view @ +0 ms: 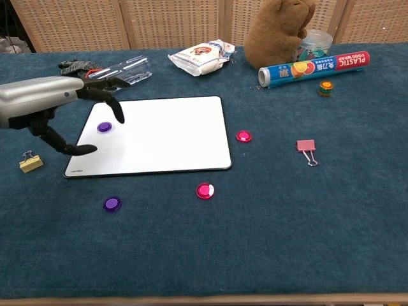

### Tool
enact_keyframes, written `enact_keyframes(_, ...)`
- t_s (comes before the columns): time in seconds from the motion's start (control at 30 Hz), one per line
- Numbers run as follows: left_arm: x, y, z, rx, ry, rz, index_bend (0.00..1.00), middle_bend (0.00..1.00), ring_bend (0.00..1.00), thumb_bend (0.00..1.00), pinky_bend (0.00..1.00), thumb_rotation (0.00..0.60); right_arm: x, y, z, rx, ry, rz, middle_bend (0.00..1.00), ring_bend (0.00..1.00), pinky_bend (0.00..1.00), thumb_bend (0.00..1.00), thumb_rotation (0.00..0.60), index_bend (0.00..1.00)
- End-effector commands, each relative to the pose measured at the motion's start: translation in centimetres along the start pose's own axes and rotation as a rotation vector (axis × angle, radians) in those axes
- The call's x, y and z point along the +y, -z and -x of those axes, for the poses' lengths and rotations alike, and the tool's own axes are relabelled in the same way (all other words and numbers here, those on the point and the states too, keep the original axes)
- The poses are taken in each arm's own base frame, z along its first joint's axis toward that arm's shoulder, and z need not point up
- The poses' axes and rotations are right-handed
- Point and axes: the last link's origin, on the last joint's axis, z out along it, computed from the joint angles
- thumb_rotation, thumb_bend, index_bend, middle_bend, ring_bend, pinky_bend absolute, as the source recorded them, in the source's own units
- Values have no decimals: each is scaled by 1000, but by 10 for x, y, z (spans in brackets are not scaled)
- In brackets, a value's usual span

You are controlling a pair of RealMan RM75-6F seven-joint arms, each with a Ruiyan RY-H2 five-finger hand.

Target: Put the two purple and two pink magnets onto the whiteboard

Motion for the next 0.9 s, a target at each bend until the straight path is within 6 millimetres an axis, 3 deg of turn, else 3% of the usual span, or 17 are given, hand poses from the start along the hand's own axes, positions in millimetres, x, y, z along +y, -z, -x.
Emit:
enact_keyframes(0.03, 7, 18, 8, -34, -41, 29, 344, 0, 0, 303, 0, 600, 0, 0, 0, 0, 0, 1, 0, 0, 0, 0, 600, 0)
enact_keyframes(0.3, 26, 35, 23, -87, -123, 24, 342, 0, 0, 303, 0, 600, 1, 0, 0, -3, -3, 7, 0, 0, 0, 0, 600, 0)
enact_keyframes(0.9, 43, 31, 51, -141, -186, -1, 365, 0, 0, 304, 0, 600, 1, -1, 1, -15, 0, 11, 0, 0, 0, 0, 600, 0)
